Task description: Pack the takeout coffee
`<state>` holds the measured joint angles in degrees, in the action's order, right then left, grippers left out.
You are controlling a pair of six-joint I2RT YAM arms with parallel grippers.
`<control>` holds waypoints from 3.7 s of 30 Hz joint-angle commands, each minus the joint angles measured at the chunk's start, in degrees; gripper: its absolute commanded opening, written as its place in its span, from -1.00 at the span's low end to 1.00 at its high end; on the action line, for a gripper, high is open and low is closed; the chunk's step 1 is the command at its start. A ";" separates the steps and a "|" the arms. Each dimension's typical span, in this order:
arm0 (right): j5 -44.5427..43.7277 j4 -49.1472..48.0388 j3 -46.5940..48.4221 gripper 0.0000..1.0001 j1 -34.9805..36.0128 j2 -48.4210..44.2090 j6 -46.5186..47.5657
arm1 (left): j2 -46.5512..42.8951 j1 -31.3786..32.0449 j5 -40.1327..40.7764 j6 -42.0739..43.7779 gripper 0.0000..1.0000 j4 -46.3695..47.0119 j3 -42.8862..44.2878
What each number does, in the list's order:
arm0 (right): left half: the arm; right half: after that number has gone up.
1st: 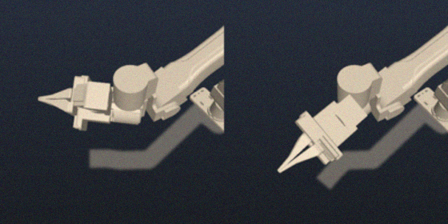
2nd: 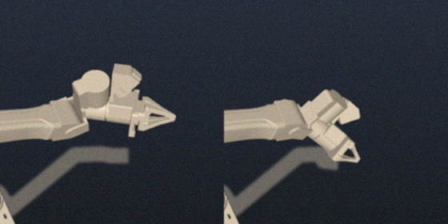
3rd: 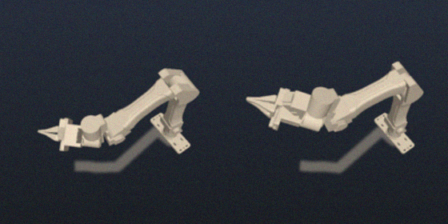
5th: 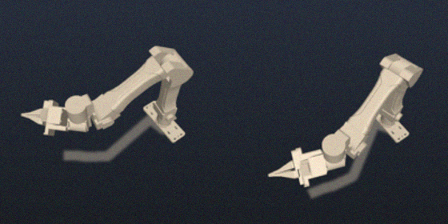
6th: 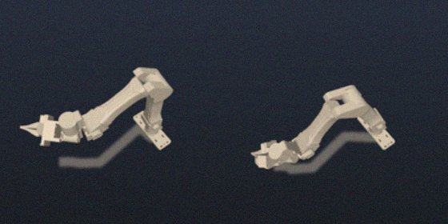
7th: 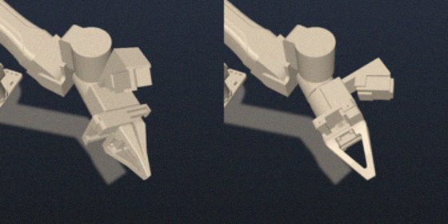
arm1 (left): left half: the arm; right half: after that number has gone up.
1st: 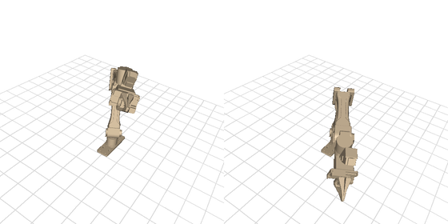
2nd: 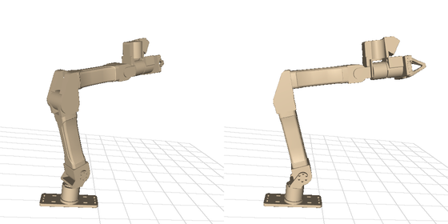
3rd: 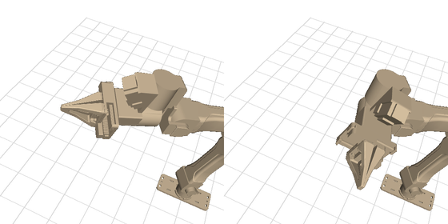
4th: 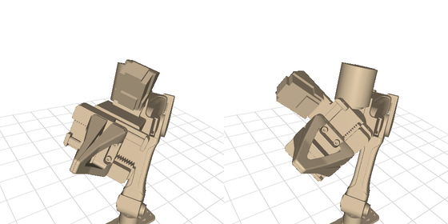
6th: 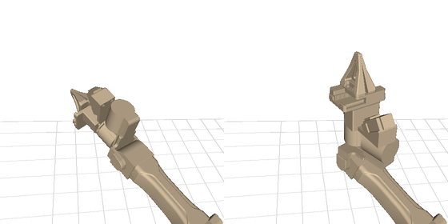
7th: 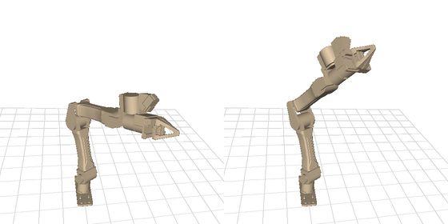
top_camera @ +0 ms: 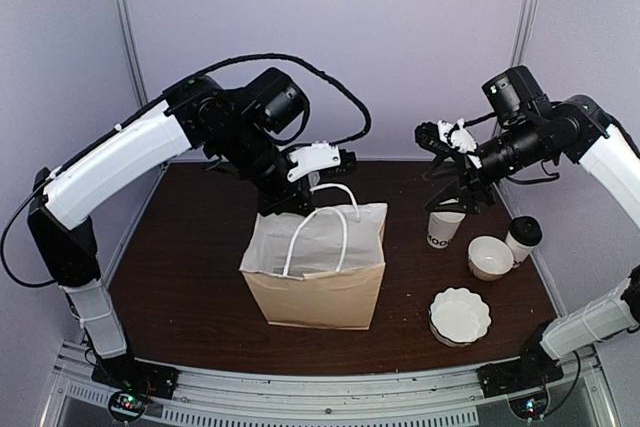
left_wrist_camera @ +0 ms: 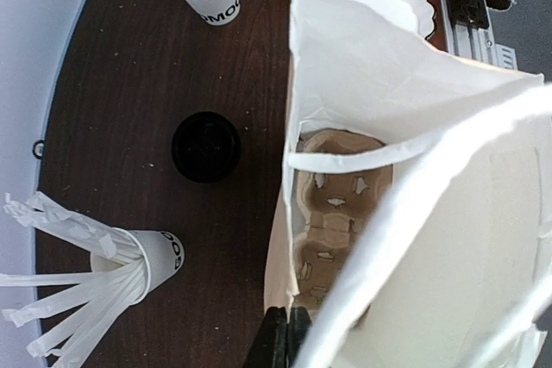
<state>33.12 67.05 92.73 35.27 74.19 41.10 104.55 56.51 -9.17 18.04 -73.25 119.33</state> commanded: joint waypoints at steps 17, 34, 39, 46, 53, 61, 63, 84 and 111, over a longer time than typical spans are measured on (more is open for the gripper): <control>-1.59 -9.66 -9.05 0.31 -6.85 -1.78 -4.89 | -8.47 20.64 24.87 -11.71 -1.00 6.83 -12.42; 0.47 -7.49 -8.88 0.32 -7.05 -0.79 -4.42 | -11.17 33.56 34.55 -24.90 -1.00 4.87 -17.40; -0.72 -6.44 -9.24 0.32 -7.37 -1.57 -4.45 | -12.78 34.55 35.71 -25.64 -1.00 7.63 -19.50; -1.19 1.12 -5.41 0.33 -16.34 0.36 -2.61 | -12.02 30.01 40.39 -19.29 -1.00 8.02 -16.22; -7.58 4.49 -6.51 0.50 -28.45 0.38 -0.27 | -12.64 16.11 18.66 -16.19 -1.00 10.21 -17.88; -15.99 9.32 -6.52 0.59 -41.63 4.94 -0.42 | -10.78 6.60 -0.26 -16.74 -0.99 8.45 -13.55; -17.94 11.32 -6.18 0.65 -43.71 7.19 -0.76 | -9.95 3.66 -3.91 -17.67 -0.94 8.43 -13.48; -27.00 9.46 -3.62 0.86 -50.37 21.68 -3.17 | -9.72 -1.16 5.63 -13.29 0.40 13.92 -14.56; -24.42 11.41 -2.70 0.55 -52.31 28.25 -1.64 | -12.79 -1.67 8.29 -13.51 0.63 20.26 -18.76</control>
<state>8.19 77.28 89.80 -16.75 102.43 39.18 93.21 55.31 -1.65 4.01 -55.33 100.84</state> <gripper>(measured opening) 0.808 0.813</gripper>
